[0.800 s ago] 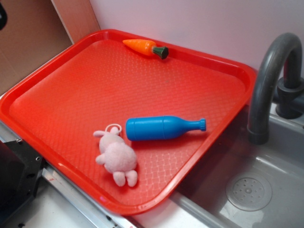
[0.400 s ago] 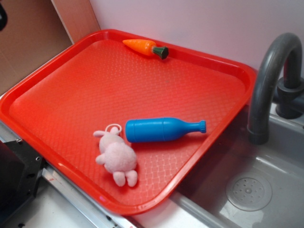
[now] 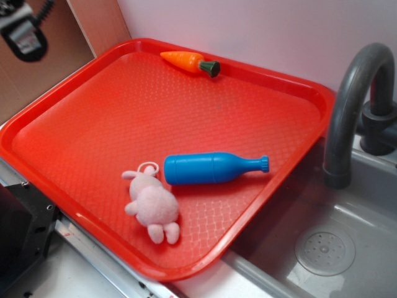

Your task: Grab the blue bottle.

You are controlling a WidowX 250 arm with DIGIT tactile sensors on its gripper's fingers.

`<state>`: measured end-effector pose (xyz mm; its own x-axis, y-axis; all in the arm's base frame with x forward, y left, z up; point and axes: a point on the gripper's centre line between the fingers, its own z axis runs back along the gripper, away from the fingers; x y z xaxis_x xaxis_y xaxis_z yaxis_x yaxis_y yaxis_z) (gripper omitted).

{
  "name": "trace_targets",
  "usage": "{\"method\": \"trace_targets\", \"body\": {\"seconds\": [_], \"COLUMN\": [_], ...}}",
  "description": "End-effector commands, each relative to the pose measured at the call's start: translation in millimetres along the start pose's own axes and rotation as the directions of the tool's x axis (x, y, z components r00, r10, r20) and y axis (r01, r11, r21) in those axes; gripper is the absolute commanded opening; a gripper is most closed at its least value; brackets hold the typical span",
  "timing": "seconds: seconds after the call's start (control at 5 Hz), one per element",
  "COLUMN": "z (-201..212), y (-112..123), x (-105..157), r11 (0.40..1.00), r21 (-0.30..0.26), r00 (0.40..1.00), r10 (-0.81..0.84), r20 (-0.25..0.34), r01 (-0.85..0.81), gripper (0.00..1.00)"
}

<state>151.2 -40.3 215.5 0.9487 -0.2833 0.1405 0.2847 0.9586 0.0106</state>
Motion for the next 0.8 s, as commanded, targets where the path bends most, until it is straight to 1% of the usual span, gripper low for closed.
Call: {"method": "trace_targets", "body": {"seconds": [0.0, 0.2, 0.4, 0.6], "z": [-34, -57, -81, -105], "y": [-36, -49, -57, -68], "x": [52, 71, 79, 82], "r11": [0.964, 0.948, 0.932, 0.910], "r21": [-0.059, -0.097, -0.139, -0.161], "r00": [0.965, 0.953, 0.942, 0.921], "r10": [-0.254, -0.300, -0.335, -0.388], "r20": [0.069, 0.041, 0.023, -0.011], "r01": [0.258, 0.302, 0.335, 0.382], "gripper": [1.00, 1.00, 1.00, 1.00]}}
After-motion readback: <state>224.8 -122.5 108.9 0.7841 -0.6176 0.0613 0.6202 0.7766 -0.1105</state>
